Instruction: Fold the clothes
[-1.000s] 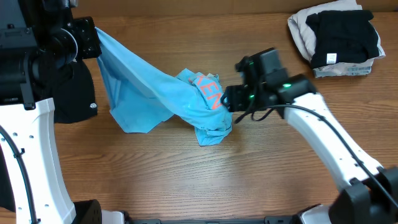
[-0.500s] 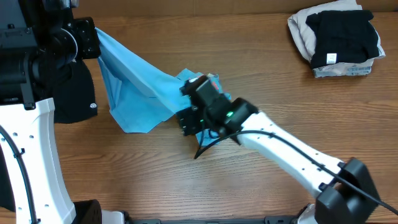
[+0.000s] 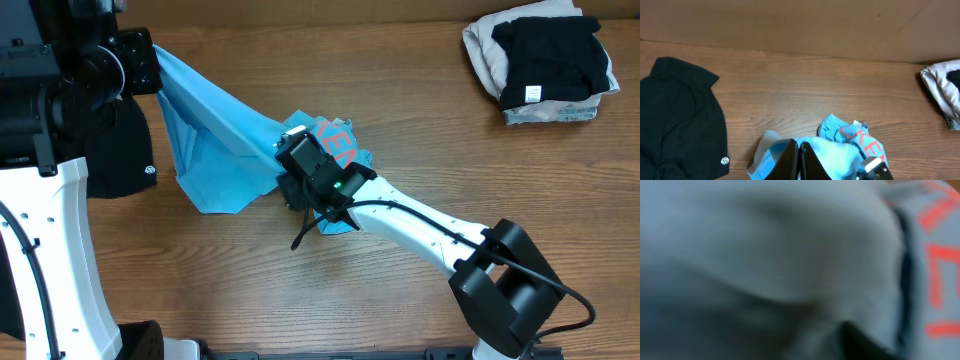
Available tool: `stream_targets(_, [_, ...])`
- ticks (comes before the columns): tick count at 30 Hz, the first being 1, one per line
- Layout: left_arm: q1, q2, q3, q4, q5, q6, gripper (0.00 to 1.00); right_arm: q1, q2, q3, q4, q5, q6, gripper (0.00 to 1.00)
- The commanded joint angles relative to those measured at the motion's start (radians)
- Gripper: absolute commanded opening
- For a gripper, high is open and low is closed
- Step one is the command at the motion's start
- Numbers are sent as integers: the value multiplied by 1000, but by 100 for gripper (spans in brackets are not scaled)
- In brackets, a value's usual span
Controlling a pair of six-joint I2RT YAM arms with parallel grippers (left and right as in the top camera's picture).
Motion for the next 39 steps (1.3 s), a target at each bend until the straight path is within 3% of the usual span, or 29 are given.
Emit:
stream_targets(1, [5,-27,60,8,-16,27,4,-52,-6,-3,-43,122,76,12])
stream_targets(2, [5,-31,76,6,-27,27,4,-71,-16,-2,-64,121,79,6])
stream_targets(7, [10,-59,163,5,-88,27,4,-183,-126,36,-217,121,72,6])
stream_targets(15, [10,-108,231,-2,-169,43,4,-365,-391,101,-424,110,65,18])
stream_targets(18, [10,-137,231,0,-175,42,4,-424,-524,138,-497,101,61,26])
stream_targets(25, [10,-181,231,-11,-195,42,4,-441,-709,190,-598,65,43,31])
stream_targets(31, [10,-165,231,-54,-175,42,4,-441,-702,169,-636,-23,43,31])
stream_targets(39, [8,-100,230,-93,-121,42,4,-425,-496,107,-563,-303,43,40])
